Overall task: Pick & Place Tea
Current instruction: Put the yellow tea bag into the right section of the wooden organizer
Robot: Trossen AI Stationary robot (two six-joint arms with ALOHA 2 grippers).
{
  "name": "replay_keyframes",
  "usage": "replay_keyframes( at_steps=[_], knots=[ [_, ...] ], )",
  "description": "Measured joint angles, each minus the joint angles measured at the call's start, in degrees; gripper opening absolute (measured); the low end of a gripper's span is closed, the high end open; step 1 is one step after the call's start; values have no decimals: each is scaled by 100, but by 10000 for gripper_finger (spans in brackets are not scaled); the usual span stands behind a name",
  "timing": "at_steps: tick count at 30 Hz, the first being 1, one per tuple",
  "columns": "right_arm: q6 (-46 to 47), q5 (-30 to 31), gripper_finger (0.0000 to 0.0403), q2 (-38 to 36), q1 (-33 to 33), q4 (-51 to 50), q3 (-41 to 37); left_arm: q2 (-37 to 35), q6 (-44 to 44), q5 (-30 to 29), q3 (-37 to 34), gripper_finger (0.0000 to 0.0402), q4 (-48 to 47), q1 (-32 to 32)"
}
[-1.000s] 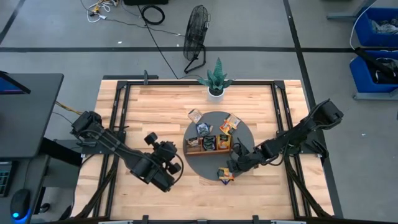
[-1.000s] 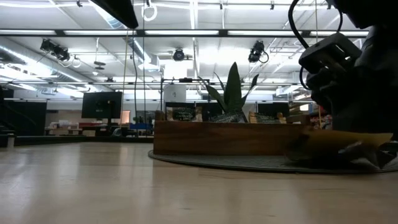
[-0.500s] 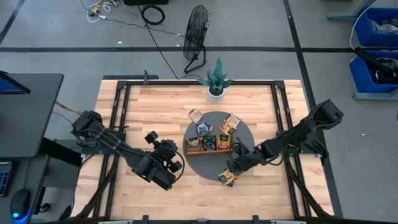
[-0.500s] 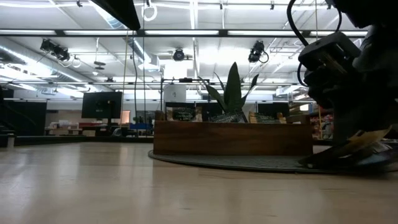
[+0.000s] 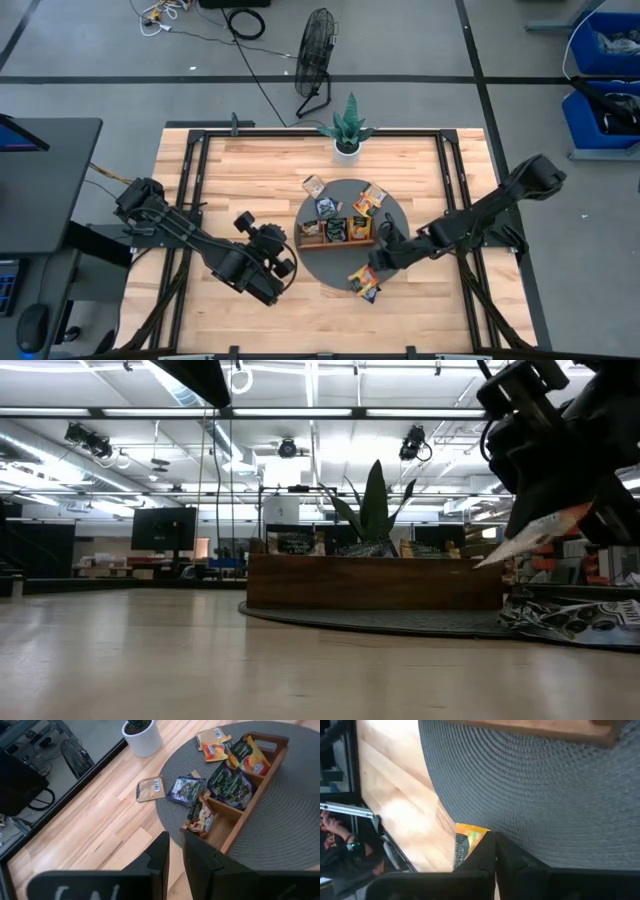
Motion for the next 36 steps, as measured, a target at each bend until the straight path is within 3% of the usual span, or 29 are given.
replay_keyframes(
  at_steps=[7,15,23,29,36],
  knots=[
    [-91,404,0,-465,2,45,50,0,-469,71,0,55,378,47],
    [-370,1571,0,-1162,2,134,50,0,-926,178,2,55,1233,89],
    [-1010,2639,0,-1440,2,887,52,0,-909,262,2,55,2384,245],
    [-1552,2822,0,-1440,0,1540,52,-1,-873,471,2,55,3370,456],
    [-2103,2826,0,-1441,2,2076,55,0,-978,1420,2,82,4232,819]
  ],
)
